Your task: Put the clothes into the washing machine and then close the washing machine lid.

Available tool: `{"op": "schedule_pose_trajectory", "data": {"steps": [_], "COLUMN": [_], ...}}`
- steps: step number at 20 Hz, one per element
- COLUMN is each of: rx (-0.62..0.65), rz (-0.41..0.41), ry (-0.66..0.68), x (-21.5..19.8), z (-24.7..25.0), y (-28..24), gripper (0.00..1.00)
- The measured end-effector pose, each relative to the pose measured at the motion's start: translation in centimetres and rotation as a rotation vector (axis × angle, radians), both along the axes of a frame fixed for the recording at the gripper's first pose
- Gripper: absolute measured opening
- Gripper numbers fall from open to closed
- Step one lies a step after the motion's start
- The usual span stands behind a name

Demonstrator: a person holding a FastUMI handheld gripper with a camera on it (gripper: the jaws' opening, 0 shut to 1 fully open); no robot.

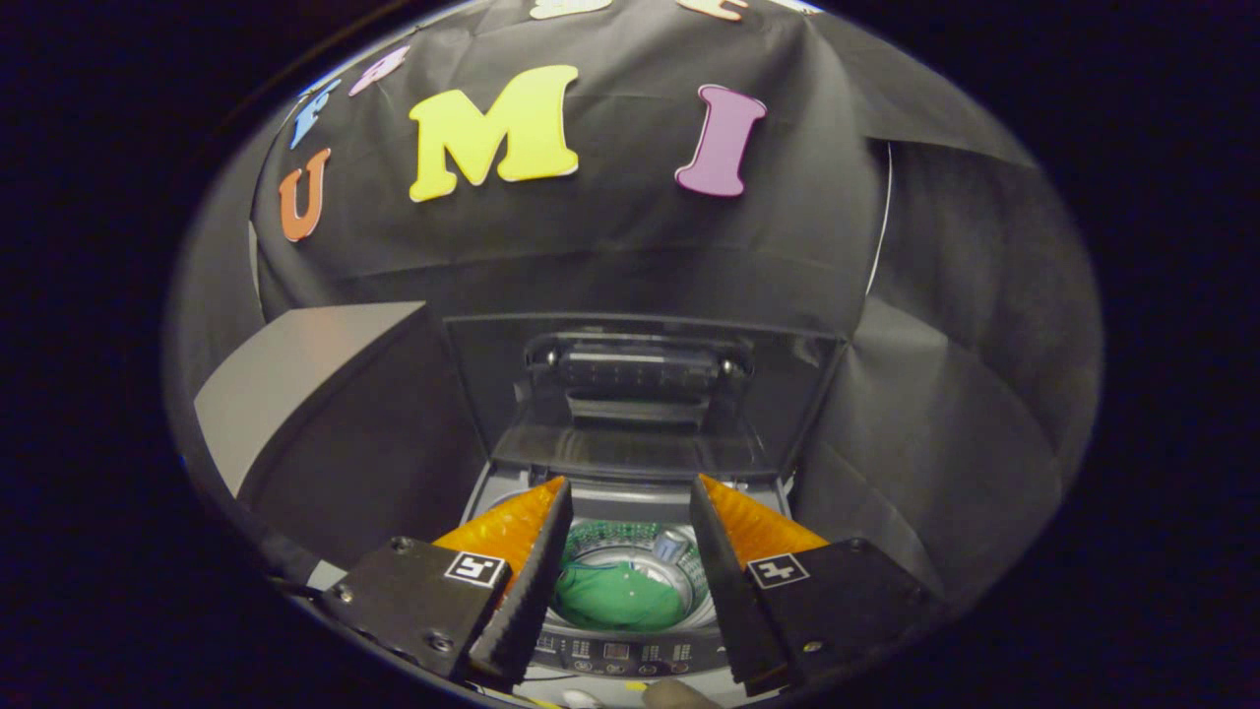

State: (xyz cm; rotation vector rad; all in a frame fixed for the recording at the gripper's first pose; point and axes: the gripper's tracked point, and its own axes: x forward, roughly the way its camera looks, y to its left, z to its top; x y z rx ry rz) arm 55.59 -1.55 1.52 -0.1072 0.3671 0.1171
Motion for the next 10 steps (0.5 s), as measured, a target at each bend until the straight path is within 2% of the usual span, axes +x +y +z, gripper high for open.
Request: {"op": "schedule_pose_trajectory", "data": {"steps": [10], "rx": [0.062], "rz": [-0.025], "ry": [-0.055], "x": [6.1], "z": [5.9], "y": [0.3], "gripper": [0.76]}}
